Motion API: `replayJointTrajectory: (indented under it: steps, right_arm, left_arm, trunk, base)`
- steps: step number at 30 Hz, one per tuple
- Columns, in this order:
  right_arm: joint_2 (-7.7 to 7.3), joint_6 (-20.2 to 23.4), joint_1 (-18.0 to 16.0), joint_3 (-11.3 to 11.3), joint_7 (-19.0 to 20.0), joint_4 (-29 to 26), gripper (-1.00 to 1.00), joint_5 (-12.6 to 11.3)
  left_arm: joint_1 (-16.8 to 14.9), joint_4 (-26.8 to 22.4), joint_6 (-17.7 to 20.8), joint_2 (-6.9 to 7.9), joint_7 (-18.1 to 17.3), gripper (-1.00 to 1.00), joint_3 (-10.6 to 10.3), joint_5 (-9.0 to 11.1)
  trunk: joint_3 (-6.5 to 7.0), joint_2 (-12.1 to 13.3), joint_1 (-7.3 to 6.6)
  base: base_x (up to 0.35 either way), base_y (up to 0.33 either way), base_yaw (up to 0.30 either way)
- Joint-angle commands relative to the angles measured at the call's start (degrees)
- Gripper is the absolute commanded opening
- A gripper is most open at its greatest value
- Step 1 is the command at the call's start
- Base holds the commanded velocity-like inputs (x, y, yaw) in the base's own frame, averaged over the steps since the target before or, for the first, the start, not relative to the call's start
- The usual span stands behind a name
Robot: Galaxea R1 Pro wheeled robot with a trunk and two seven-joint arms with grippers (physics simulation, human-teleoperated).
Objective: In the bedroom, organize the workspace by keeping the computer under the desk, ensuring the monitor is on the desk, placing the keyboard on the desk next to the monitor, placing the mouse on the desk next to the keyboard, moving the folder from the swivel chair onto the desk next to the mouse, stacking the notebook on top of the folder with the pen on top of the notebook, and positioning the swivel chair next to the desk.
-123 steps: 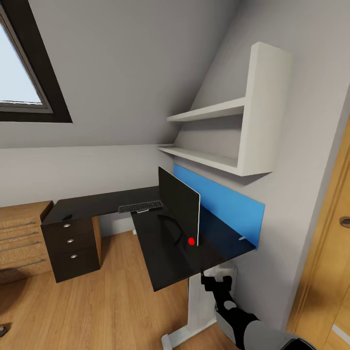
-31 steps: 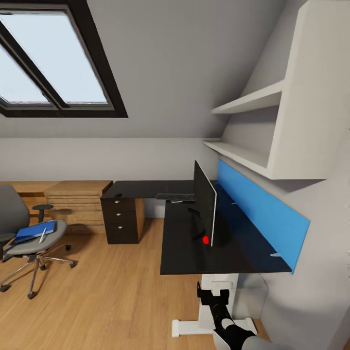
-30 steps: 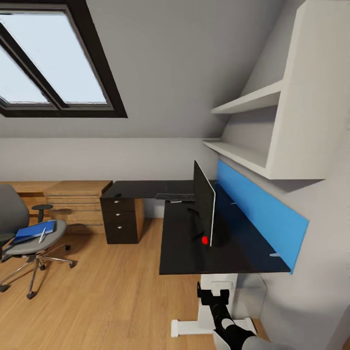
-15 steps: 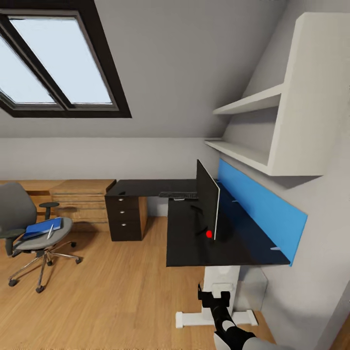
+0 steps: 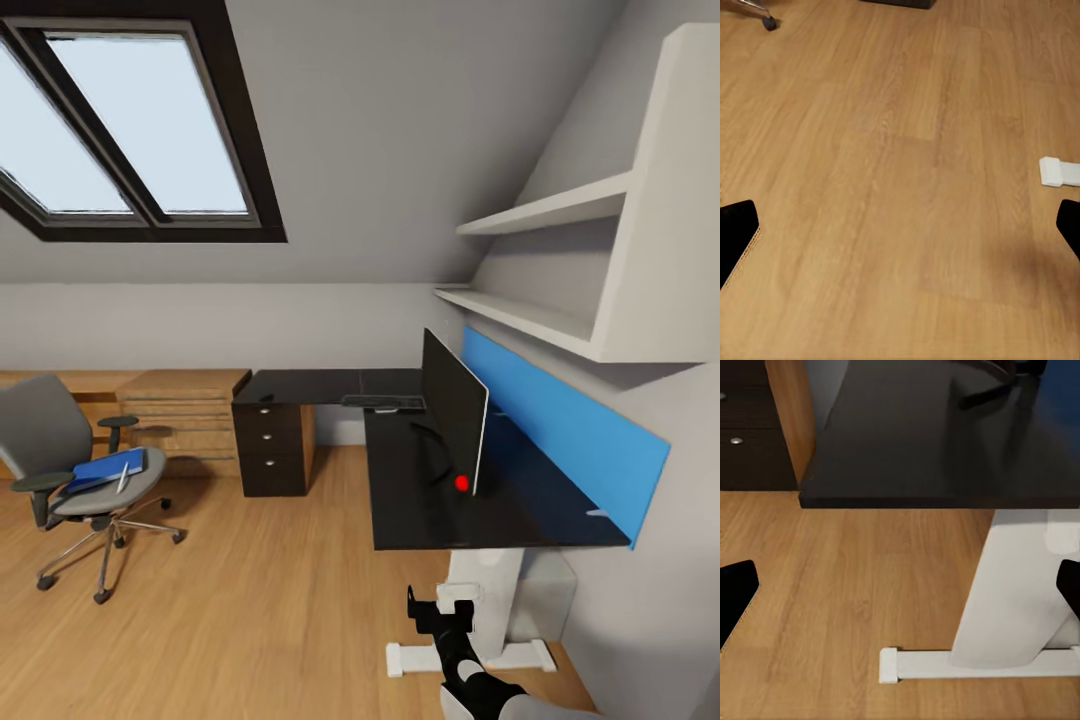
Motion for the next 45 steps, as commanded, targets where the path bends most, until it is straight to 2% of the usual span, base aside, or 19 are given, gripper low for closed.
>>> replayJointTrajectory:
  steps: [1,18,35,45]
  right_arm:
    - [0.03,-0.1,-0.1,0.5,-0.3,0.1,1.0,-0.3]
    - [0.25,-0.1,0.0,0.6,-0.2,0.6,1.0,-0.3]
    - [0.34,-0.1,0.3,0.7,-0.2,0.6,1.0,-0.3]
    - [0.44,-0.1,0.3,0.8,-0.2,0.6,1.0,-0.2]
  left_arm:
    - [-0.1,0.0,-0.1,-0.01,0.0,1.0,0.1,0.1]
    - [0.0,0.0,-0.2,-0.01,0.0,1.0,0.1,0.1]
    - [0.0,0.0,-0.2,-0.01,0.0,1.0,0.1,0.1]
    - [-0.1,0.0,-0.3,-0.46,0.0,1.0,-0.1,-0.1]
  trunk:
    - [-0.1,-0.1,0.04]
    - [-0.1,-0.1,0.04]
    - [-0.1,-0.1,0.04]
    - [-0.1,-0.1,0.04]
  base:
    - [0.236,0.264,0.0]
    - [0.204,0.272,0.0]
    - [0.012,0.297,0.0]
    - [-0.025,0.047,0.0]
